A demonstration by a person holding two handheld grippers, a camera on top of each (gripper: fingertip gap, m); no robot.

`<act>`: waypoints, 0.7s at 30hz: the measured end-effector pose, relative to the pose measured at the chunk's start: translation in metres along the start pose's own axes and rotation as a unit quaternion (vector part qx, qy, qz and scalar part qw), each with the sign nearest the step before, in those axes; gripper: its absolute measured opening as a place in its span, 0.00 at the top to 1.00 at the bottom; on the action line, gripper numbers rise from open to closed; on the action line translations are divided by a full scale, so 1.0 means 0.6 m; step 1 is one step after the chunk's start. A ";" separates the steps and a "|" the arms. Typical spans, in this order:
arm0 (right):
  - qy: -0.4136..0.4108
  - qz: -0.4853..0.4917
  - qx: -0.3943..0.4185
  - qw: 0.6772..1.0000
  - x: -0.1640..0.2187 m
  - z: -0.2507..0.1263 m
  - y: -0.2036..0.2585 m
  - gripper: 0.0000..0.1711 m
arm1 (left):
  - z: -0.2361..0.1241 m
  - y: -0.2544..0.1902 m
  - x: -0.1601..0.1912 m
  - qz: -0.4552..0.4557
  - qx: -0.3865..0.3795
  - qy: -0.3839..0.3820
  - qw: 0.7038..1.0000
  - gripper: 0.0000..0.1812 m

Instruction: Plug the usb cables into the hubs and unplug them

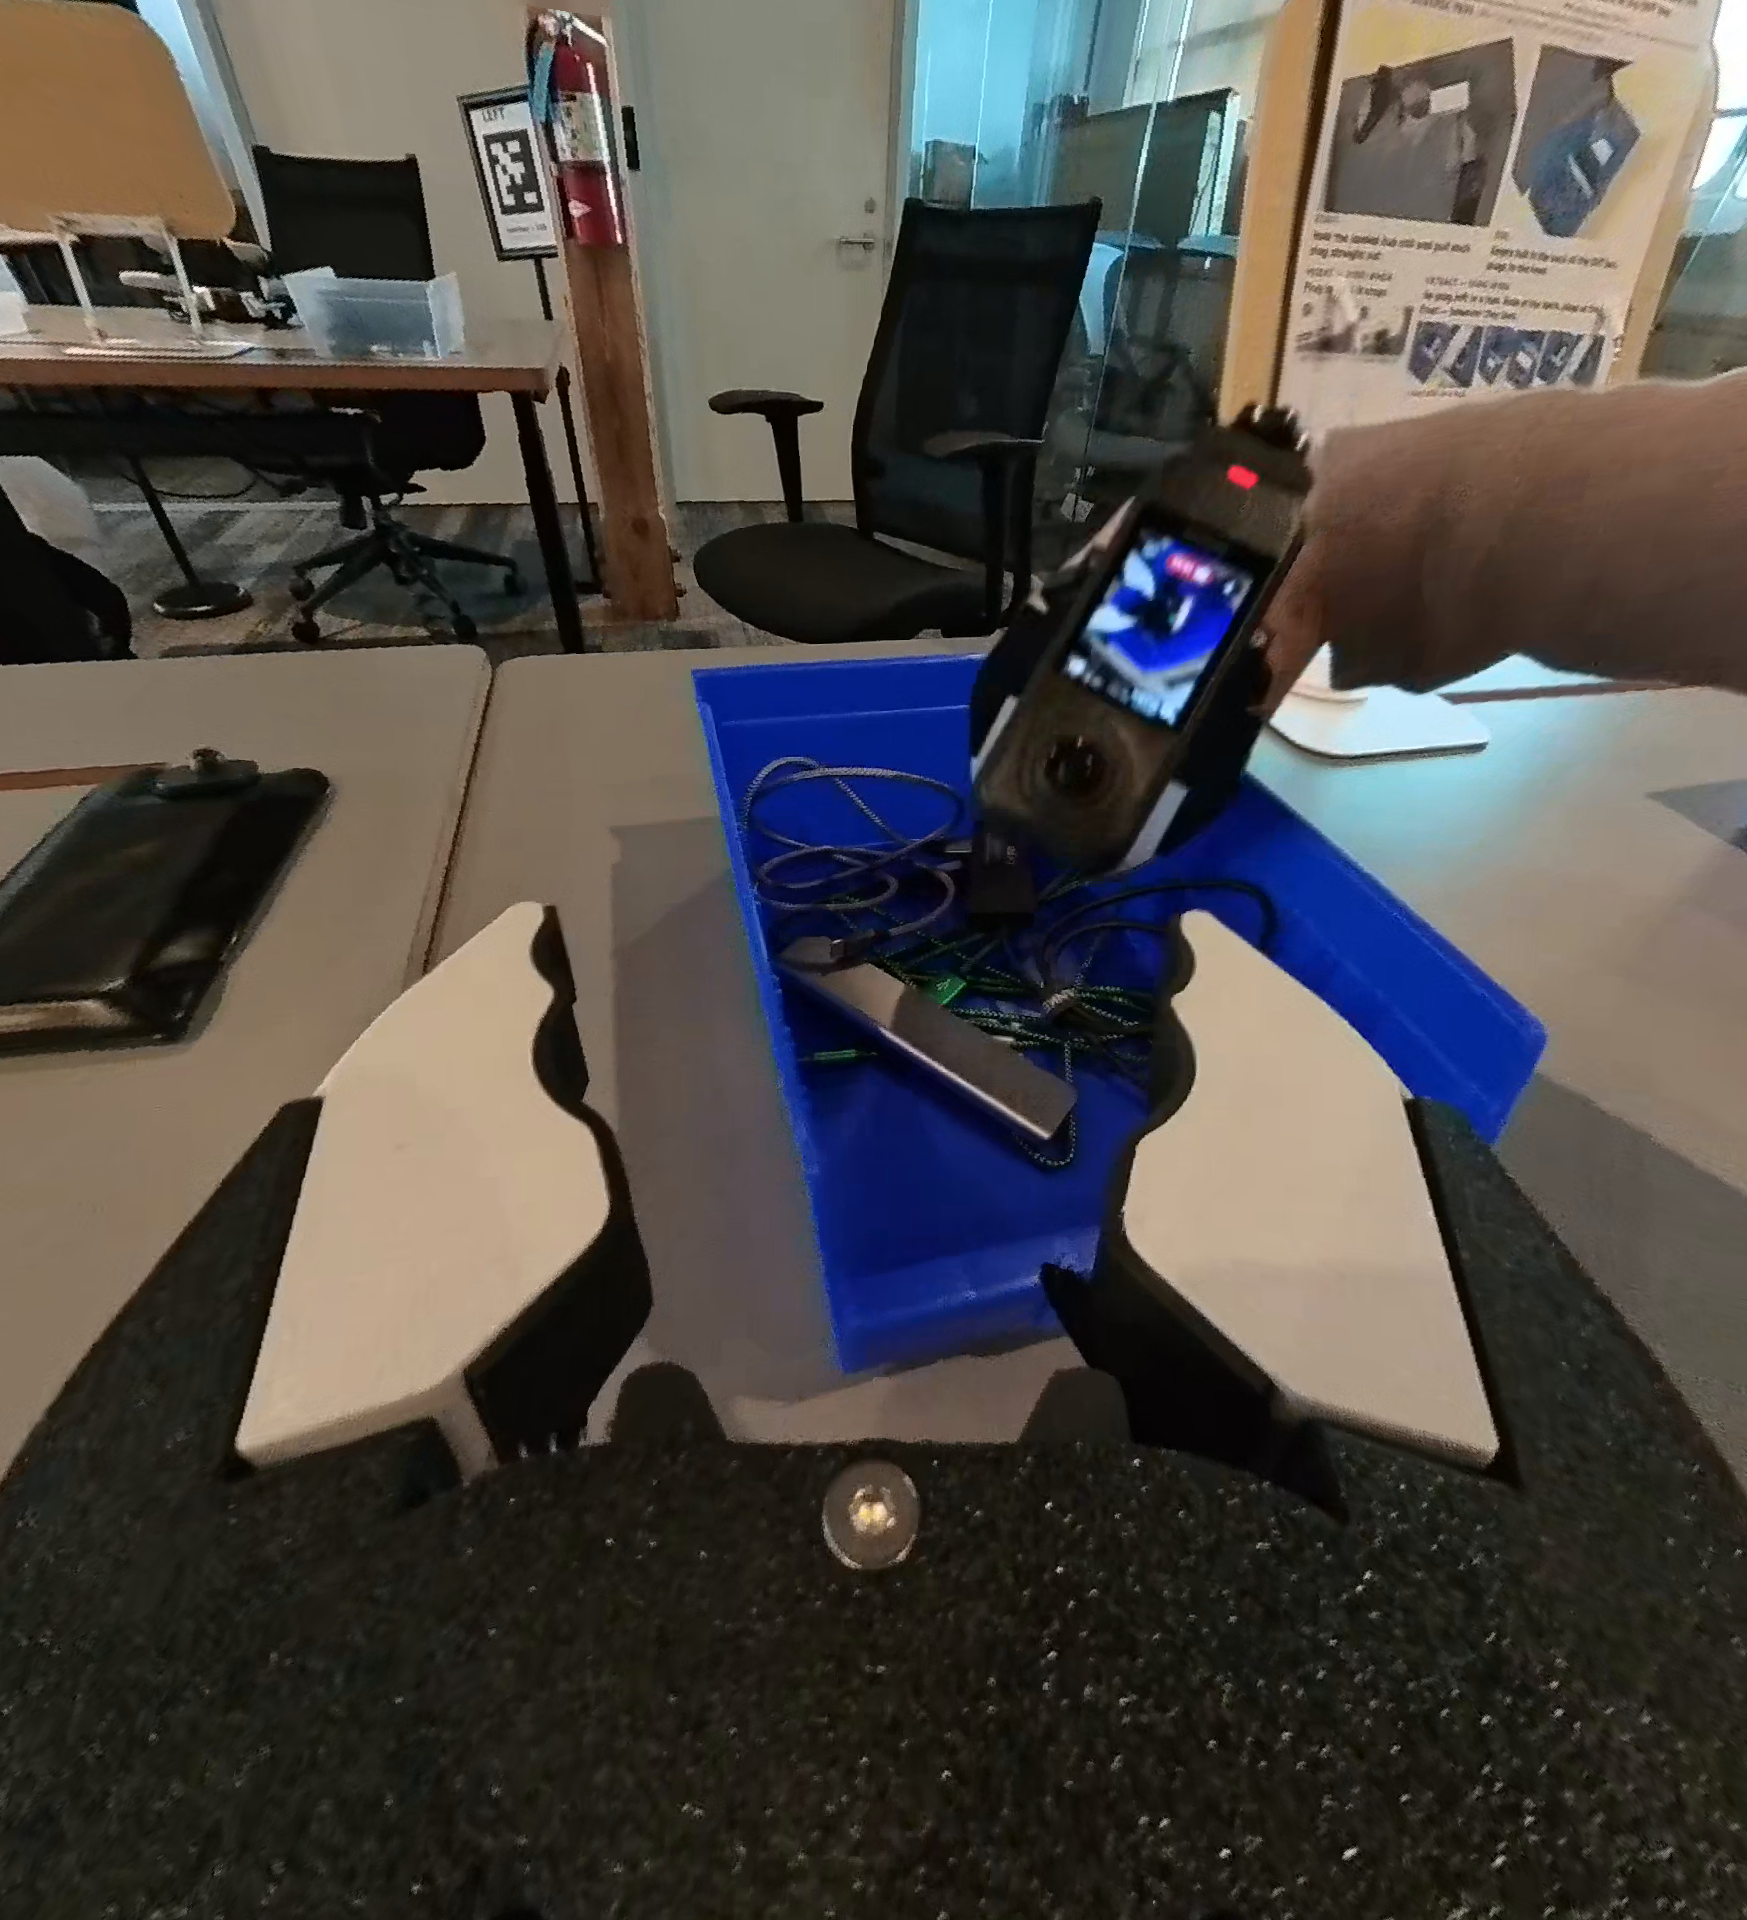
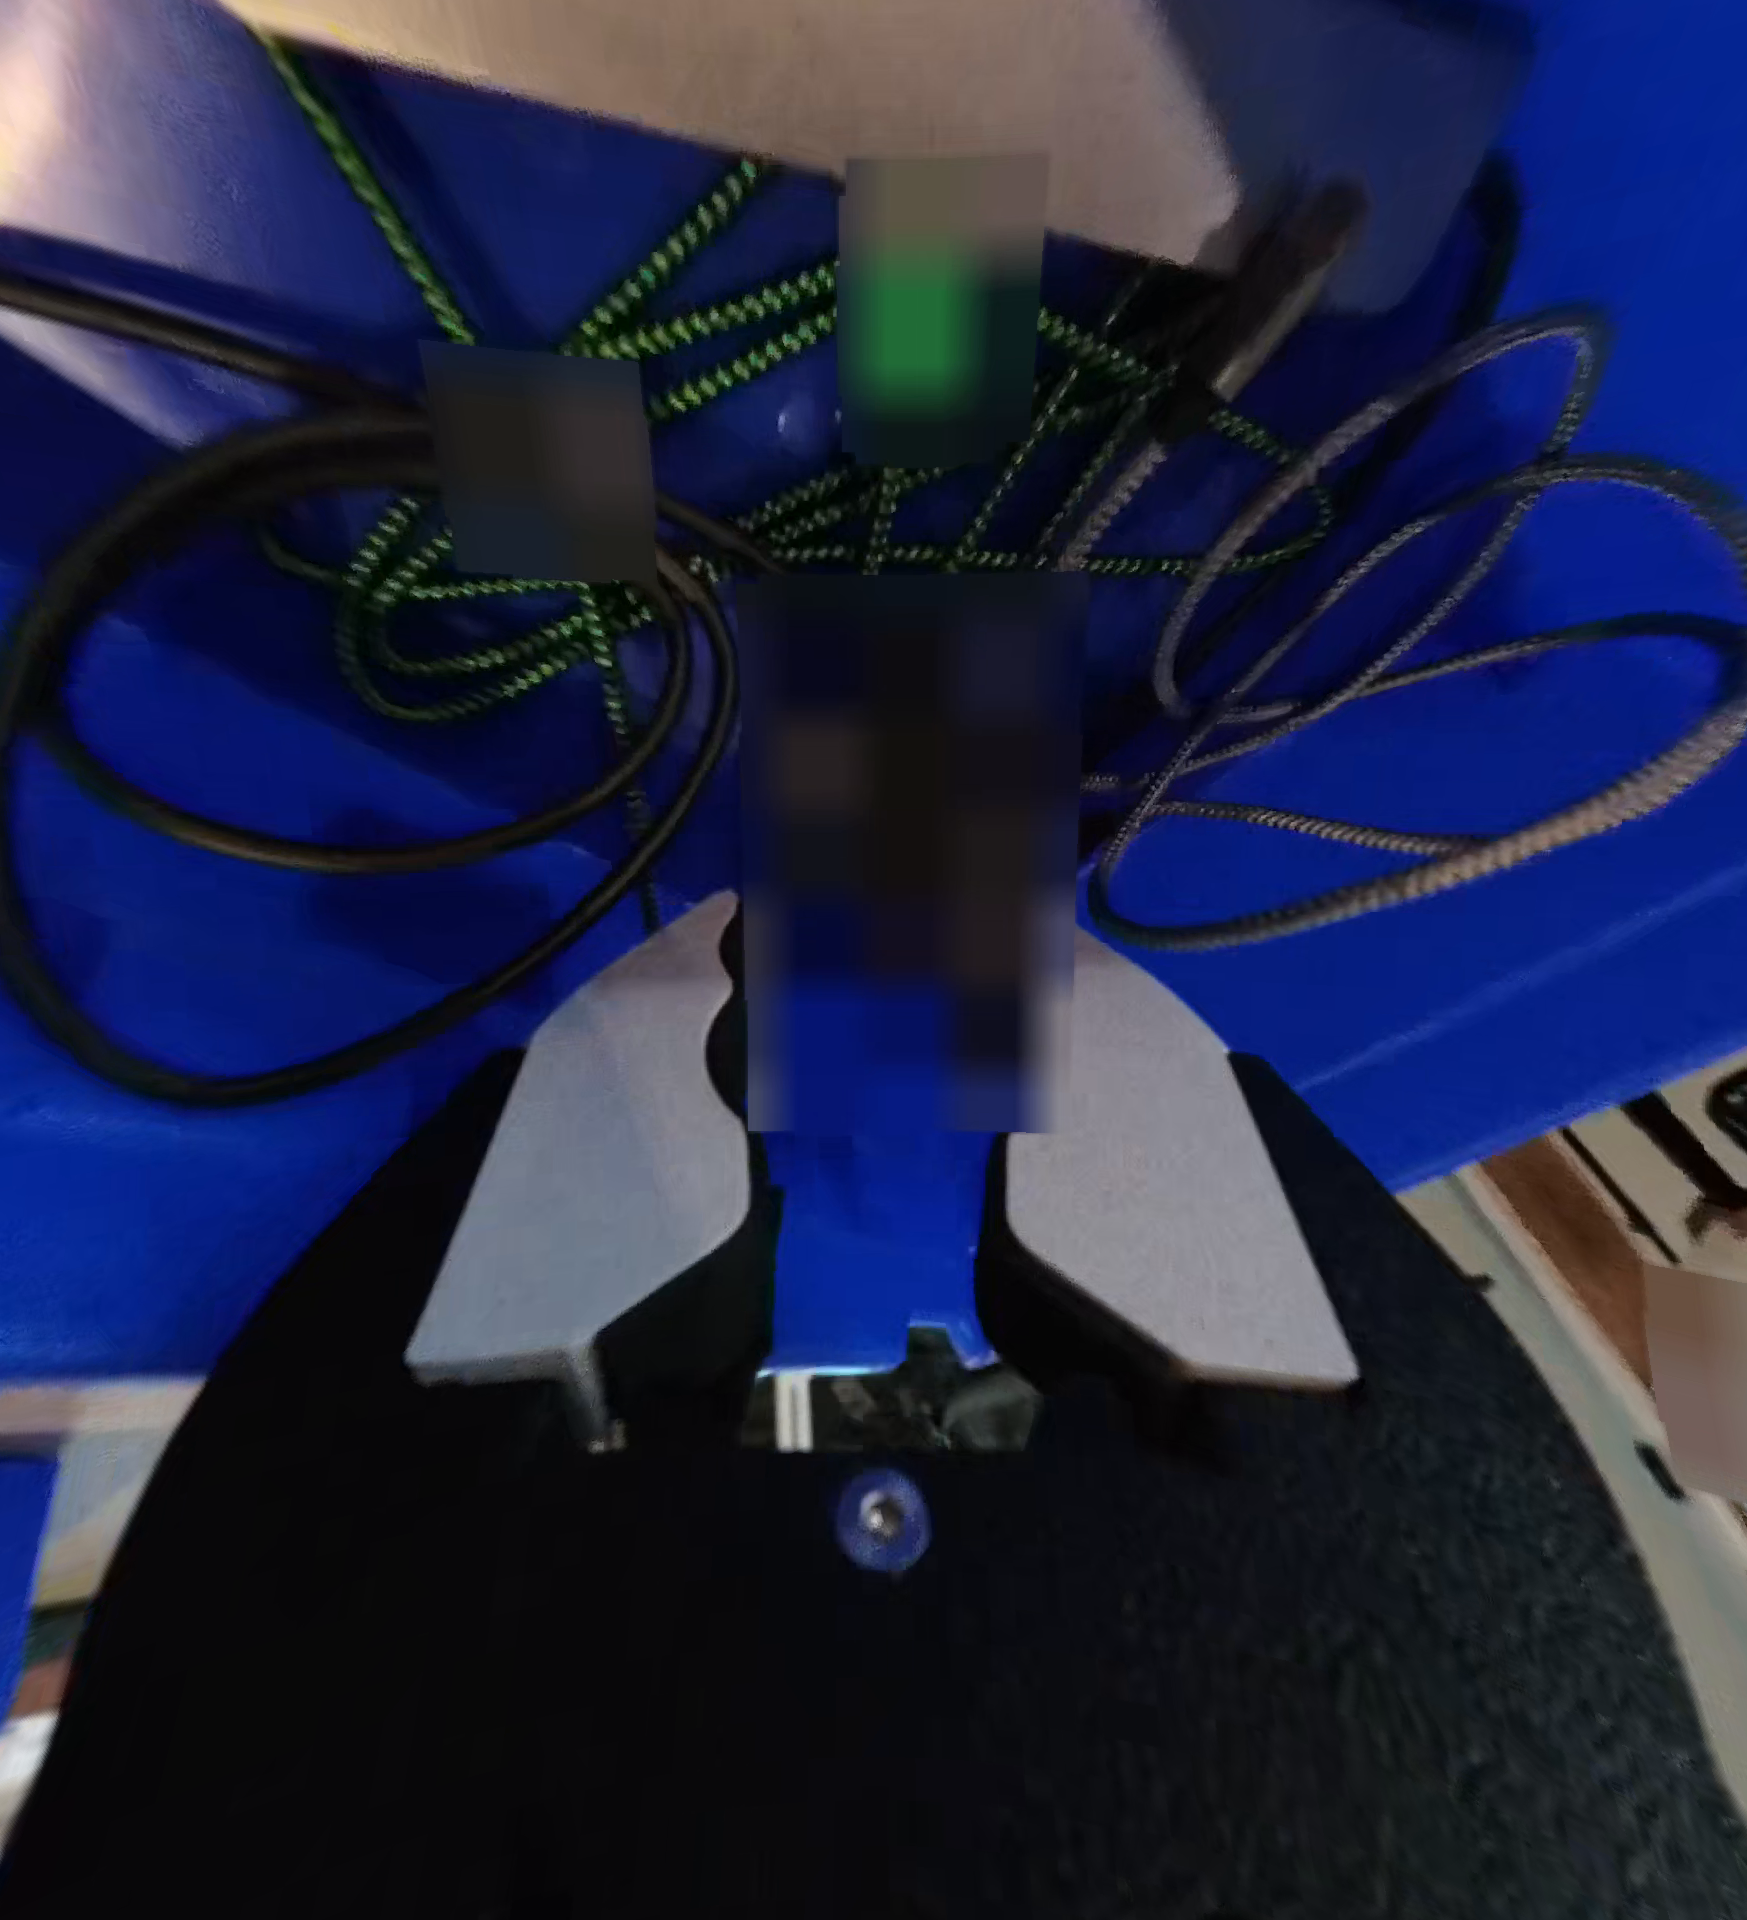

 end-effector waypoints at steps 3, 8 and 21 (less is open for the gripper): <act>0.034 -0.018 0.010 0.999 -0.003 0.027 -0.015 0.75 | -0.003 0.001 -0.003 -0.005 0.004 -0.003 1.000 0.42; 0.069 -0.040 0.034 0.996 -0.010 0.052 -0.025 0.78 | -0.009 0.004 -0.011 -0.009 0.004 -0.015 1.000 0.42; -0.049 0.031 0.181 0.982 0.012 -0.059 -0.028 0.80 | -0.005 -0.021 -0.019 0.016 0.013 -0.016 1.000 0.41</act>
Point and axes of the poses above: each gripper's, where its closed fingertips meet, z out along the fingers, x out of its underside, y = z × x across the jaws, the point moved 3 cm from there along -z, back along the fingers, and after that the axes turned 11 degrees about -x, right-handed, at the moved point
